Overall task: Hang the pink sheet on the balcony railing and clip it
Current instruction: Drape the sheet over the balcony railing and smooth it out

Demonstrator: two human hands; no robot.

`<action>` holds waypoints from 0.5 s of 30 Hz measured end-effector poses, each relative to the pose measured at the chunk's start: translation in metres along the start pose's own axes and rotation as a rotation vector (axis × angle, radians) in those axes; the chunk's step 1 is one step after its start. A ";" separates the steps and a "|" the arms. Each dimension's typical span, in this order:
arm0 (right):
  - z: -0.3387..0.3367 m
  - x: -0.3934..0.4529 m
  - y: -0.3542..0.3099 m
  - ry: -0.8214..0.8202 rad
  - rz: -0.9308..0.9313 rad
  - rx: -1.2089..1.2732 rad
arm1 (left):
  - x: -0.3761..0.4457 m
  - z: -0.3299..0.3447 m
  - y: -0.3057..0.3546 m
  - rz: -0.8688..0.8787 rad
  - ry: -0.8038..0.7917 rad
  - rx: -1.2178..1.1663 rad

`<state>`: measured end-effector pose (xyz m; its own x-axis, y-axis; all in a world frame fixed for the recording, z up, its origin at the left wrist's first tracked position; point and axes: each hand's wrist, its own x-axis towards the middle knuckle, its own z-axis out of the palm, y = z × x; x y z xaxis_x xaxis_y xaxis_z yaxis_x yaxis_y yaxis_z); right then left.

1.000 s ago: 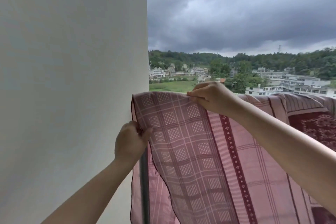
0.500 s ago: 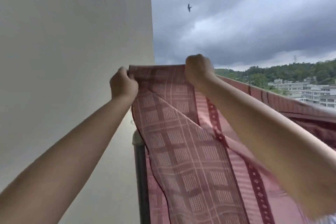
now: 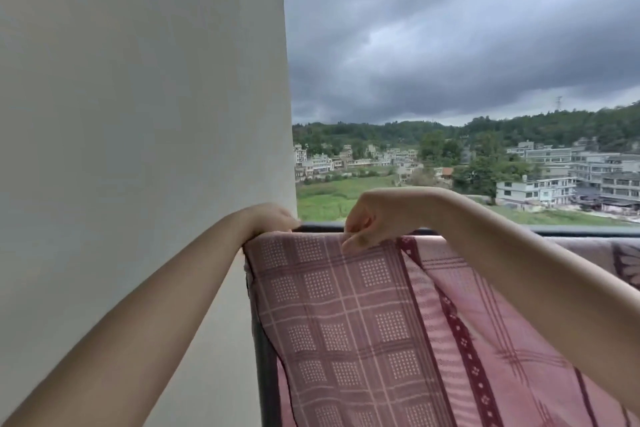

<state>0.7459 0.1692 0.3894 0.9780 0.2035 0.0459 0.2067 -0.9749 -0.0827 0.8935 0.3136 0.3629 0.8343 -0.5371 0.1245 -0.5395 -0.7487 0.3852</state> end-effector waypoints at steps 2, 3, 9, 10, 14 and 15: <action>0.001 0.000 0.000 0.029 -0.004 -0.012 | -0.016 0.002 -0.005 0.063 0.215 -0.320; 0.001 0.000 0.000 0.053 -0.007 -0.006 | -0.027 0.005 -0.008 0.085 0.349 -0.393; 0.011 -0.007 -0.006 0.209 -0.018 -0.077 | -0.097 0.034 -0.026 0.060 0.787 -0.050; 0.014 -0.010 -0.010 0.256 -0.024 -0.134 | -0.103 0.037 -0.029 0.030 0.719 -0.083; 0.029 -0.024 -0.019 0.475 -0.046 -0.199 | -0.109 0.043 -0.033 0.029 0.648 -0.192; 0.032 -0.026 -0.019 0.508 -0.043 -0.195 | -0.109 0.046 -0.032 0.026 0.665 -0.209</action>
<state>0.7174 0.1854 0.3580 0.8221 0.2211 0.5247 0.1898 -0.9752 0.1136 0.8147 0.3781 0.2949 0.7499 -0.1523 0.6438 -0.5829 -0.6124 0.5341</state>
